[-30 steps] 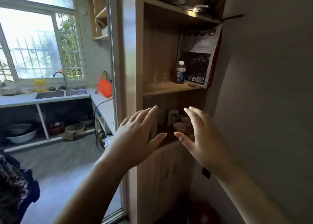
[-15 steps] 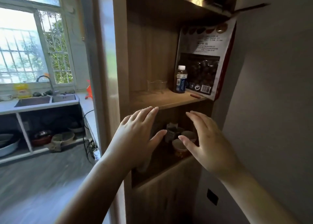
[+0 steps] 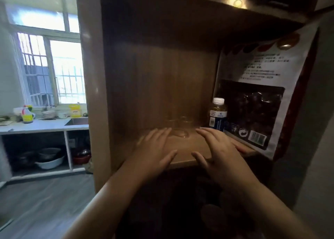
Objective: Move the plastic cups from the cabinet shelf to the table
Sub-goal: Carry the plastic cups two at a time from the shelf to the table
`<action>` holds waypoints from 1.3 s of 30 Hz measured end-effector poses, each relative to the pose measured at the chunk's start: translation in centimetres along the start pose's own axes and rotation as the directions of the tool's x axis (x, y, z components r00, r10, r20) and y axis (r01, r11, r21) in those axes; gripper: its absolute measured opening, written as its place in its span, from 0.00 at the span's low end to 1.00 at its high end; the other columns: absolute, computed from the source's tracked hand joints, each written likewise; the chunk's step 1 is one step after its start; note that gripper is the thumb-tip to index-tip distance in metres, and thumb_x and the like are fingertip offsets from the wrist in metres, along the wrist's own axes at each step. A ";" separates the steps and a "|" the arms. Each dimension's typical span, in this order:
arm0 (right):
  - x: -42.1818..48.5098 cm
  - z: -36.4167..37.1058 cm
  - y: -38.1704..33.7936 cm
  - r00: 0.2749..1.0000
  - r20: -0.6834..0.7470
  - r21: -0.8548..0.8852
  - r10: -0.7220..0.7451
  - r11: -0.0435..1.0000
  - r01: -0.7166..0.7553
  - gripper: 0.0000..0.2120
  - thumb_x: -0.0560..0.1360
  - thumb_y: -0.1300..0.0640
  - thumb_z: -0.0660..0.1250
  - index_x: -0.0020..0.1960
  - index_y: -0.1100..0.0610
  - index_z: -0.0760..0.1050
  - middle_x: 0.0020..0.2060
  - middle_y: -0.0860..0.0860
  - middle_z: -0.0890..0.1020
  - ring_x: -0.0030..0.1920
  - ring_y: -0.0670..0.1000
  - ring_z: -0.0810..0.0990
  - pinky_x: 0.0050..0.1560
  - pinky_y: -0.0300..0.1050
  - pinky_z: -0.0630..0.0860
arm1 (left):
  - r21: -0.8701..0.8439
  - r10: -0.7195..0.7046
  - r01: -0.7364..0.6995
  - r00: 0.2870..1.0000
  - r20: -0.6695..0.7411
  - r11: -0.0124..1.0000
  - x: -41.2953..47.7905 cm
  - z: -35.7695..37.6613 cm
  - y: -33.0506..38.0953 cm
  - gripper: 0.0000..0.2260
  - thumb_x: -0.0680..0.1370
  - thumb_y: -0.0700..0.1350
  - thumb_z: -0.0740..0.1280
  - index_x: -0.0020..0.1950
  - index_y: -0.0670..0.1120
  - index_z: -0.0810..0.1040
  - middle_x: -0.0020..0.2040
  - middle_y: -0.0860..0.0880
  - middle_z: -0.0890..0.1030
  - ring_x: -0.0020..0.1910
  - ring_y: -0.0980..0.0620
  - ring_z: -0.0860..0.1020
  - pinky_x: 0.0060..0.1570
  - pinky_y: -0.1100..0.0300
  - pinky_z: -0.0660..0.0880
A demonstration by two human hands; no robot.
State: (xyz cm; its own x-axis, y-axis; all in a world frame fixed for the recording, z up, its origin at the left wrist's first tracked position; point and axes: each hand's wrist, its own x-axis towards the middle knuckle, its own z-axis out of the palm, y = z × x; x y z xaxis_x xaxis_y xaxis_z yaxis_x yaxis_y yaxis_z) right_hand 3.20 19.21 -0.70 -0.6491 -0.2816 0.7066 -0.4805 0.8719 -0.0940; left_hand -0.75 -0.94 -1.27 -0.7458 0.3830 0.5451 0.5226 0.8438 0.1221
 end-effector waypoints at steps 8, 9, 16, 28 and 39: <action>7.9 4.6 6.2 0.985 0.154 0.111 -0.072 0.992 0.055 0.32 0.74 0.44 0.63 0.72 0.50 0.54 0.72 0.48 0.61 0.70 0.47 0.57 0.68 0.46 0.60 | 0.049 -0.151 0.148 0.986 0.066 0.988 7.9 3.4 -0.6 0.30 0.77 0.60 0.56 0.74 0.53 0.49 0.76 0.53 0.52 0.74 0.53 0.48 0.68 0.53 0.45; 8.6 5.3 6.9 0.985 0.156 0.111 -0.078 0.992 0.061 0.32 0.74 0.45 0.63 0.72 0.50 0.54 0.72 0.48 0.61 0.70 0.47 0.57 0.67 0.45 0.59 | 0.045 -0.152 0.149 0.986 0.064 0.988 8.6 3.7 -0.7 0.30 0.76 0.60 0.57 0.74 0.53 0.49 0.76 0.53 0.53 0.74 0.53 0.49 0.68 0.53 0.46; 11.1 8.4 9.9 0.983 0.137 0.215 -0.122 0.972 0.090 0.28 0.74 0.48 0.64 0.70 0.48 0.58 0.67 0.47 0.67 0.65 0.44 0.64 0.60 0.38 0.63 | 0.000 -0.222 0.222 0.972 0.076 0.975 11.5 5.6 -1.6 0.30 0.75 0.56 0.63 0.73 0.54 0.54 0.75 0.52 0.58 0.73 0.52 0.55 0.69 0.52 0.54; 11.7 9.3 10.8 0.969 0.145 0.186 -0.198 0.968 0.170 0.18 0.73 0.50 0.62 0.62 0.49 0.69 0.58 0.47 0.76 0.57 0.46 0.71 0.50 0.38 0.70 | -0.011 -0.220 0.220 0.975 -0.015 0.976 13.6 6.8 -2.6 0.19 0.76 0.53 0.62 0.65 0.51 0.68 0.62 0.50 0.73 0.62 0.53 0.67 0.54 0.62 0.61; 10.3 8.0 10.7 0.976 0.133 0.155 -0.171 0.976 0.150 0.13 0.74 0.53 0.65 0.58 0.49 0.72 0.53 0.46 0.77 0.52 0.45 0.72 0.46 0.36 0.67 | 0.058 -0.153 0.153 0.988 -0.008 0.986 13.0 6.4 -1.8 0.04 0.75 0.45 0.64 0.48 0.53 0.72 0.43 0.55 0.74 0.38 0.60 0.71 0.34 0.67 0.68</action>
State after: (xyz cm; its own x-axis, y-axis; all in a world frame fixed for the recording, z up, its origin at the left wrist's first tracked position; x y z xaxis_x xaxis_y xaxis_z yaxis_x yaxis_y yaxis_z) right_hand -13.35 22.48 -0.04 -0.6299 -0.4777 0.6124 -0.6580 0.7471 -0.0941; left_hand -14.05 4.92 0.31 -0.8135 0.2463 0.5269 0.3772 0.9130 0.1556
